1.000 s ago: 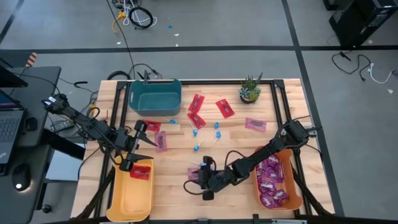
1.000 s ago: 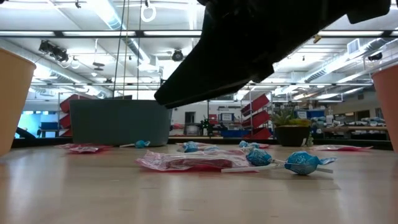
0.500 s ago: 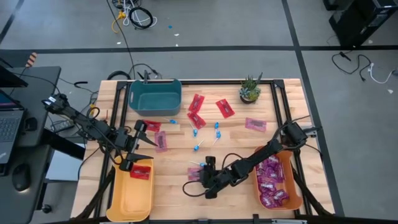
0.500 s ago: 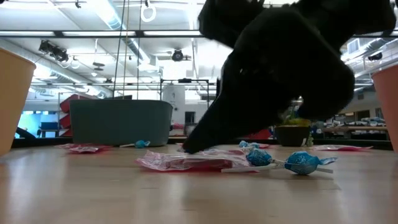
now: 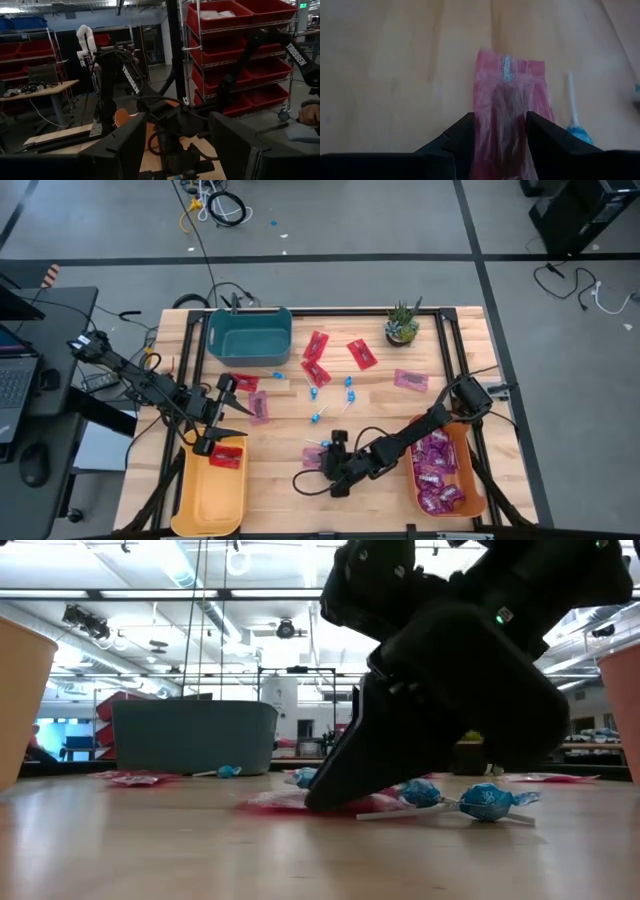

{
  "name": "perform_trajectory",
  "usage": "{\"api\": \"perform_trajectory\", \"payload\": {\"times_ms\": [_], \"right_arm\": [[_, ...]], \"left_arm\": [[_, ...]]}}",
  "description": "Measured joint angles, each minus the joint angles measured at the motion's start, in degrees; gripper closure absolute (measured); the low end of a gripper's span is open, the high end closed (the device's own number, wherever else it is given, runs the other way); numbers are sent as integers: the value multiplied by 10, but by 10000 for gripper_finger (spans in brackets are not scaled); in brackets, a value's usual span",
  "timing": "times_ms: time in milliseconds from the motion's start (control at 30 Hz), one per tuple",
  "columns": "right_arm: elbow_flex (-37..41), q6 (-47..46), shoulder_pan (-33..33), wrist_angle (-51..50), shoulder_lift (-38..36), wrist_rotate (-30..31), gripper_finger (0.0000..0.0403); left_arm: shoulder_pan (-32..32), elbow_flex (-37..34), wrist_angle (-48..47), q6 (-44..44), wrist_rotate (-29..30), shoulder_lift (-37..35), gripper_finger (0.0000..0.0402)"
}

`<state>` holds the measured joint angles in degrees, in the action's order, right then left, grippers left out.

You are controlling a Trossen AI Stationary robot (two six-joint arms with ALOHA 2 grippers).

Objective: Sort candy
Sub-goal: Put the red candy into the yellow bin

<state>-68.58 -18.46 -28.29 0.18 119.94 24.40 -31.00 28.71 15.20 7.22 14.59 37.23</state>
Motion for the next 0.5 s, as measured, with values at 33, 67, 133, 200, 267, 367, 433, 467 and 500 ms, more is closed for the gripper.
{"api": "perform_trajectory", "payload": {"times_ms": [33,67,133,200,267,367,433,467,500], "right_arm": [[0,0,0,-5,0,2,240],[0,0,0,-8,0,5,240],[0,2,0,-11,0,10,241],[0,3,3,-12,0,11,244],[-1,2,6,-12,0,11,249],[-1,2,10,-13,0,11,264],[-1,2,13,-15,0,11,278],[-1,4,14,-16,0,11,285],[-1,5,14,-16,0,11,293]], "left_arm": [[0,0,0,0,0,0,184],[0,0,0,0,0,0,183],[0,0,-1,0,0,0,183],[0,0,-1,0,0,0,183],[0,0,-1,0,0,0,183],[0,0,-1,0,0,0,183],[0,0,-2,0,0,0,183],[0,0,-2,0,0,0,183],[0,0,-1,0,0,0,183]]}}
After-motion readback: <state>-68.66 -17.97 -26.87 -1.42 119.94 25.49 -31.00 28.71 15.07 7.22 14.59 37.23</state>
